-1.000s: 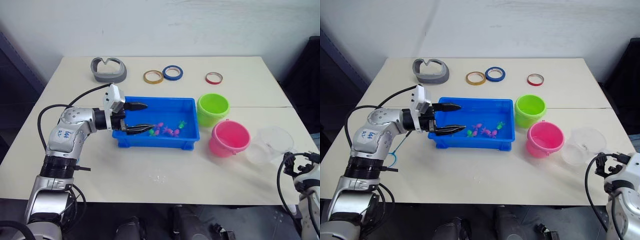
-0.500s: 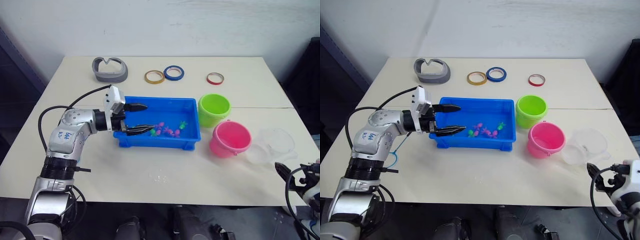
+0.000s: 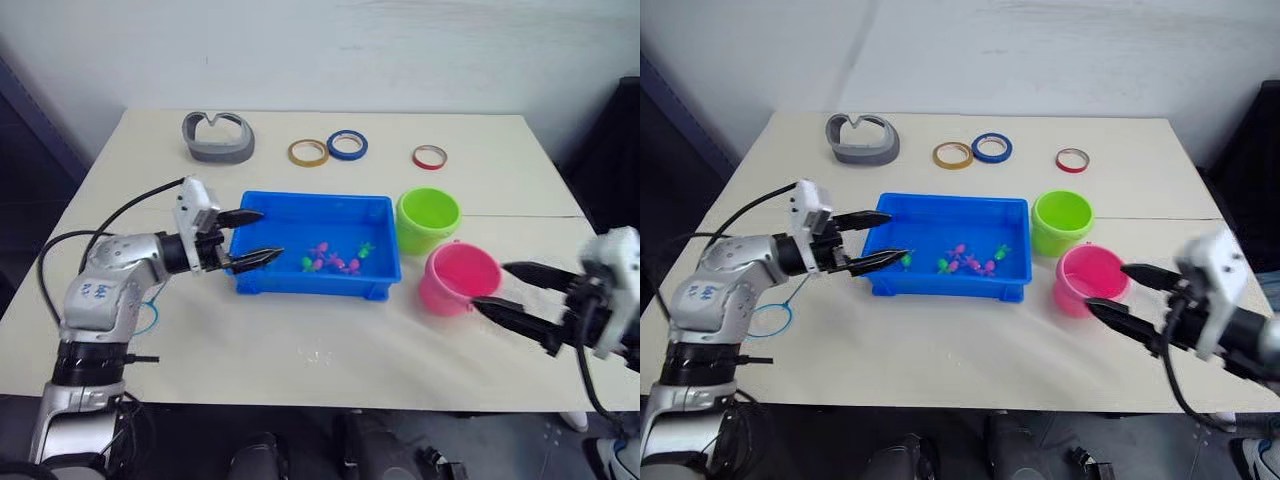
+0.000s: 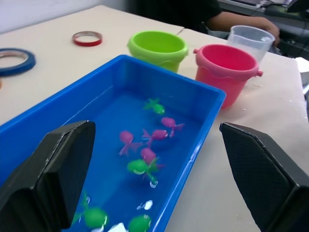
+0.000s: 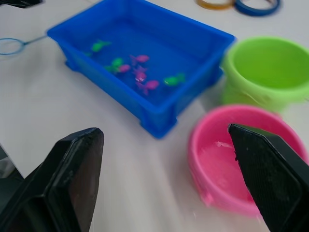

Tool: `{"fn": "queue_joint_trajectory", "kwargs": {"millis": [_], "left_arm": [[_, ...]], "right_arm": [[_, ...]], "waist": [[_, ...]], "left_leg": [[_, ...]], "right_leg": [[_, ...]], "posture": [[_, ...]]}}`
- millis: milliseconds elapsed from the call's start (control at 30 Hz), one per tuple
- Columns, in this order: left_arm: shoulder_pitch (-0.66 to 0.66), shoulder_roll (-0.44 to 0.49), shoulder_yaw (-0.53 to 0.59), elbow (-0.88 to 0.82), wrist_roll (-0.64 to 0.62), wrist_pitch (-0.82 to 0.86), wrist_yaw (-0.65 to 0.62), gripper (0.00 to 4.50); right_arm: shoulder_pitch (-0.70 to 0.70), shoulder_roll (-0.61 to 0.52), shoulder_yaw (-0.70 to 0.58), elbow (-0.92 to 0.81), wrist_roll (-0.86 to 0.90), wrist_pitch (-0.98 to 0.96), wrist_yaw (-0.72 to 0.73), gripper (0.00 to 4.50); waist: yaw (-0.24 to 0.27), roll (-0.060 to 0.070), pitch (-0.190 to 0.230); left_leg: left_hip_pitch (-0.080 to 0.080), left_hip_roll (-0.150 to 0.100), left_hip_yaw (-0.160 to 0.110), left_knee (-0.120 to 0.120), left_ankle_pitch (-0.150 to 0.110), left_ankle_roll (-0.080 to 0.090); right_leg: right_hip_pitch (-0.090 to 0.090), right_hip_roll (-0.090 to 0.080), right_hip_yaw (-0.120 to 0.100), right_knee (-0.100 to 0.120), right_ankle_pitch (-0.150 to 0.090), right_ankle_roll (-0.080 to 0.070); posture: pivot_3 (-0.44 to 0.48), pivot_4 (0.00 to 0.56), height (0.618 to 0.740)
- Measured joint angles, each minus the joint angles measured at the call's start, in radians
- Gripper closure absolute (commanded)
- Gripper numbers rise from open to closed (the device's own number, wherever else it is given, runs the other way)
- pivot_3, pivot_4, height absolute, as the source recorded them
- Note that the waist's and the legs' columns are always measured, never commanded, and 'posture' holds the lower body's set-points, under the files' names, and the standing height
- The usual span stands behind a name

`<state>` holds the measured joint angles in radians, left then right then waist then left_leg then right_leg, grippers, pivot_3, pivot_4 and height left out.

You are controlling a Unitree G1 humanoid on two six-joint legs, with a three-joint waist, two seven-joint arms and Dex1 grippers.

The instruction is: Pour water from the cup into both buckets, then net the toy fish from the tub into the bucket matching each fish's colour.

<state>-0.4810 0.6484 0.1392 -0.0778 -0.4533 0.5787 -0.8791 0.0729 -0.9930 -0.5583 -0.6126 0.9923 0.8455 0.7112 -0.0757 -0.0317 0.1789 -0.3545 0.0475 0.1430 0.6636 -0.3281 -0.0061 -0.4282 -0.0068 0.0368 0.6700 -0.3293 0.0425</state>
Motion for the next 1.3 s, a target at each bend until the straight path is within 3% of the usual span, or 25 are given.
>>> {"fn": "queue_joint_trajectory", "kwargs": {"millis": [100,267,633,767,1100,1300], "left_arm": [[0.057,0.028,0.063,-0.065,-0.014,0.066,0.071,0.00],[0.166,0.047,0.179,-0.147,-0.027,0.153,0.170,0.00],[0.342,0.137,0.275,-0.072,0.020,0.216,0.260,0.00],[0.323,0.173,0.240,0.072,0.082,0.172,0.268,0.00],[0.091,0.145,0.068,0.467,0.207,0.006,0.249,0.00],[0.025,0.114,0.012,0.575,0.243,-0.063,0.222,0.00]], "right_arm": [[-0.146,-0.011,0.154,0.043,-0.051,-0.029,0.040,0.20],[-0.267,-0.002,0.333,0.087,-0.128,-0.077,0.121,0.20],[-0.395,0.028,0.504,0.133,-0.270,-0.182,0.250,0.20],[-0.410,0.042,0.522,0.134,-0.301,-0.210,0.269,0.20],[-0.375,0.059,0.524,0.087,-0.334,-0.216,0.263,0.20],[-0.337,0.061,0.508,0.055,-0.343,-0.216,0.230,0.20]], "waist": [[0.009,-0.001,0.000],[0.021,-0.001,0.000],[0.023,-0.001,0.000],[0.023,-0.001,0.000],[0.033,-0.002,0.000],[0.030,-0.003,-0.001]], "left_leg": [[-0.001,0.000,0.000,0.000,-0.001,0.001],[-0.001,0.000,0.000,0.000,-0.002,0.003],[-0.001,0.000,-0.001,0.000,-0.003,0.004],[-0.001,0.000,-0.001,0.000,-0.003,0.004],[-0.002,0.000,0.000,0.000,-0.004,0.005],[-0.002,0.000,0.000,0.001,-0.004,0.005]], "right_leg": [[0.000,-0.001,-0.001,-0.003,0.000,0.000],[0.000,-0.002,-0.002,-0.005,0.000,0.000],[0.000,-0.003,-0.004,-0.006,0.000,0.000],[0.000,-0.004,-0.004,-0.006,0.000,-0.001],[0.000,-0.004,-0.005,-0.007,0.000,-0.001],[0.000,-0.004,-0.005,-0.005,0.000,-0.001]], "posture": [[0.000,0.150,0.738],[0.000,0.150,0.738],[0.000,0.150,0.738],[0.000,0.150,0.738],[0.000,0.150,0.738],[0.000,0.150,0.738]]}}
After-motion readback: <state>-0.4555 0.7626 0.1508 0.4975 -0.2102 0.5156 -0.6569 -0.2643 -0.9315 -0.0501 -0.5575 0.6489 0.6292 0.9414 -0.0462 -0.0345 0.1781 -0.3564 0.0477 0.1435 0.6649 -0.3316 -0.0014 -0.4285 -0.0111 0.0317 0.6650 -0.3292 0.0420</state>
